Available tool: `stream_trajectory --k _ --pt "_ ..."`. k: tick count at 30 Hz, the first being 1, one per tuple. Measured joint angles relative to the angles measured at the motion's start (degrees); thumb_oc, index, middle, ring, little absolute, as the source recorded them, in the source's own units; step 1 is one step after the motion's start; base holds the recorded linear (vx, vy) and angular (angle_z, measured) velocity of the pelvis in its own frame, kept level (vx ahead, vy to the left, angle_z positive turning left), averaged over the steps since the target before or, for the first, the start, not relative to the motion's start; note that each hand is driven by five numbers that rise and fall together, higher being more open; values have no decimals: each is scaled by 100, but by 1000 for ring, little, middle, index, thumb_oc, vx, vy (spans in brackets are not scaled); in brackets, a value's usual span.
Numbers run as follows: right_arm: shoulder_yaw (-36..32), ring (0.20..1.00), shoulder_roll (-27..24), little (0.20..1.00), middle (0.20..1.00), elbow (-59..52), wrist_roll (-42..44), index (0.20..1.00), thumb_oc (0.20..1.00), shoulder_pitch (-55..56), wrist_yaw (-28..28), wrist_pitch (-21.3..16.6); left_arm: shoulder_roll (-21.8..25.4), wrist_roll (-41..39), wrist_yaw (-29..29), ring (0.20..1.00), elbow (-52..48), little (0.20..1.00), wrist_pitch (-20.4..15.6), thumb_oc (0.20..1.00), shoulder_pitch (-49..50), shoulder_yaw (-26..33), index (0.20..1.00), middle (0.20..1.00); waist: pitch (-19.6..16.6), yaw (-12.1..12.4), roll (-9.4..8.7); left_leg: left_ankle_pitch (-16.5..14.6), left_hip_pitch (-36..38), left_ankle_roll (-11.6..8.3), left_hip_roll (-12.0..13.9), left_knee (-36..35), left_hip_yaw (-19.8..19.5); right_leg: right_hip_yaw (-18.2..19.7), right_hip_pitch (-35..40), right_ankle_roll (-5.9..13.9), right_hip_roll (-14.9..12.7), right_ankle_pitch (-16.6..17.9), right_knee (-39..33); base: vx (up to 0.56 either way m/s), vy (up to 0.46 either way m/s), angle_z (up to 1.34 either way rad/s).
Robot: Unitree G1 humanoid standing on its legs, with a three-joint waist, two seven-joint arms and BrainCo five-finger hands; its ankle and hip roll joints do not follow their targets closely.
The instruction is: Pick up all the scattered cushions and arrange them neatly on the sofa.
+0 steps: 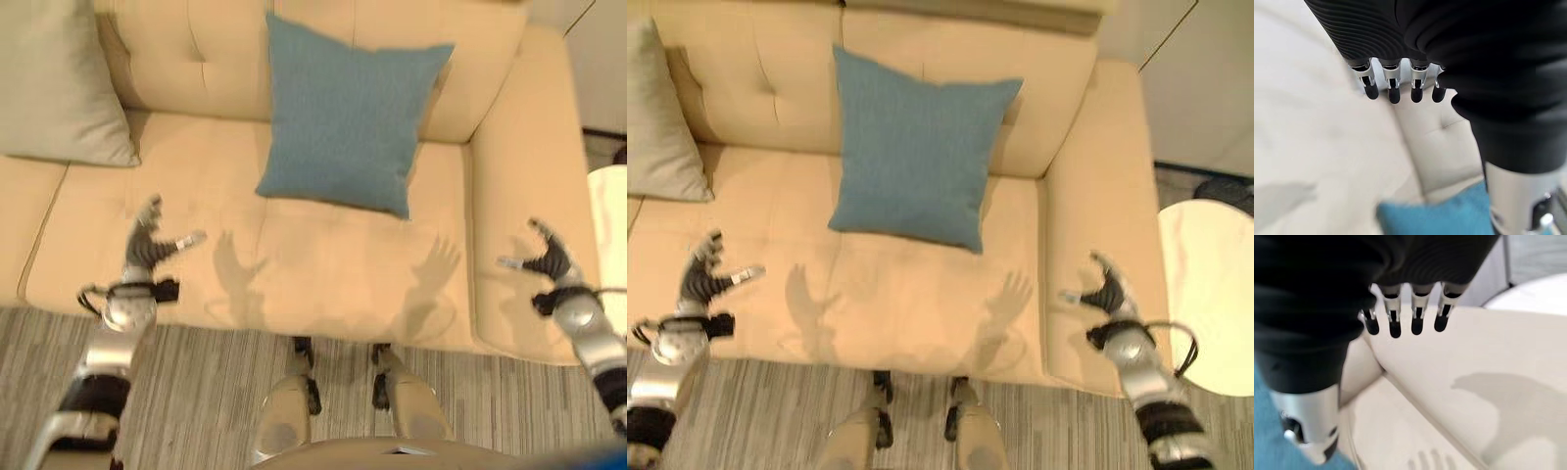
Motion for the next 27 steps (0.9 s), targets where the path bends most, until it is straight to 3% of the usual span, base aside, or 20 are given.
stream_trajectory --k 1,2,4,8,14,19,20,21,22,23,24,25,26,27 --pt "-13 1000 379 1000 1000 307 -110 1000 1000 222 89 22 -437 102 -104 1000 313 1000 62 1000 263 5 1000 1000 -110 -1 -9 -78 304 16 -1 -6 10 5 301 -5 6 -82 -2 0 0 0" --pt "248 1000 453 1000 1000 550 -185 1000 1000 401 223 59 -660 153 -196 1000 617 1000 169 1000 477 -143 1000 1000 -288 -4 2 -176 448 2 -1 -32 17 6 444 30 4 -153 -15 -11 -11 -5" --pt "587 1000 566 1000 1000 951 -467 1000 1000 553 383 22 -927 360 -374 1000 1350 1000 274 1000 676 -400 1000 1000 -678 -10 45 -206 487 0 -3 -32 17 6 484 45 -4 -203 -24 0 0 0" --pt "706 1000 851 1000 1000 1769 -620 1000 1000 502 434 0 -1245 782 -476 1000 2639 1000 386 1000 610 -449 1000 1000 -972 -7 68 -214 664 21 35 -33 12 6 671 29 29 -214 -25 3 -44 3" --pt "779 1000 1168 1000 1000 2917 -616 1000 1000 525 442 2 -1642 1181 -484 1000 4113 1000 562 1000 631 -470 1000 1000 -1040 -9 84 -212 918 18 164 -33 4 10 970 -18 161 -244 -26 -48 -72 1" --pt "768 1000 1169 1000 1000 3495 -603 1000 1000 404 404 60 -1652 1281 -478 1000 4169 1000 628 1000 484 -693 1000 1000 -792 63 108 -267 751 -147 343 549 -100 6 996 -152 331 -320 12 -162 -10 3" --pt "762 1000 1163 1000 1000 3541 -598 1000 1000 376 392 60 -1665 1282 -479 1000 4272 1000 631 1000 330 -694 1000 1000 -745 64 137 -333 685 -242 384 668 -149 4 984 -214 362 -341 31 -124 67 -5" --pt "761 1000 1180 1000 1000 3613 -588 1000 1000 408 390 71 -1667 1281 -476 1000 4323 1000 636 1000 209 -685 1000 1000 -724 67 74 -421 689 -401 339 734 -159 -12 984 -416 312 -236 -30 -87 85 -11" --pt "762 1000 1203 1000 1000 3672 -586 1000 1000 349 383 77 -1677 1281 -479 1000 4341 1000 647 1000 117 -683 1000 1000 -639 63 -60 -630 603 -325 236 1232 -211 -32 983 -556 165 -149 -31 -70 114 -37" --pt "765 1000 1199 1000 1000 3697 -582 1000 1000 305 373 78 -1724 1281 -484 1000 4363 1000 654 1000 35 -688 1000 1000 -627 -38 -165 -1177 654 -241 -24 2282 -294 5 987 -579 -91 -87 -30 -83 167 -30" --pt "765 1000 1172 1000 1000 3696 -578 1000 1000 294 353 109 -1776 1281 -481 1000 4386 1000 646 1000 -12 -687 1000 1000 -665 -197 -77 -1541 948 -182 -52 2402 -359 9 975 -542 -134 -67 -29 -148 239 -18" --pt "763 1000 1179 1000 1000 3701 -576 1000 1000 337 353 125 -1802 1280 -481 1000 4380 1000 643 1000 -115 -698 1000 1000 -686 -258 -21 -1670 1103 -153 -56 2198 -443 11 942 -497 -133 -17 -28 -160 249 3" --pt "730 1000 1189 1000 1000 3817 -539 1000 1000 338 352 131 -1861 1278 -469 1000 4345 1000 644 1000 -264 -876 1000 1000 -751 -326 96 -1809 1290 -96 -147 1514 -612 26 761 -383 -120 119 25 -162 222 -5" --pt "661 1000 1281 1000 1000 3948 -533 1000 1000 253 352 156 -1868 1280 -483 1000 4322 1000 647 1000 -380 -994 1000 1000 -754 -321 31 -1655 1382 119 -289 1188 -593 146 657 -339 -254 203 48 -144 189 -12"
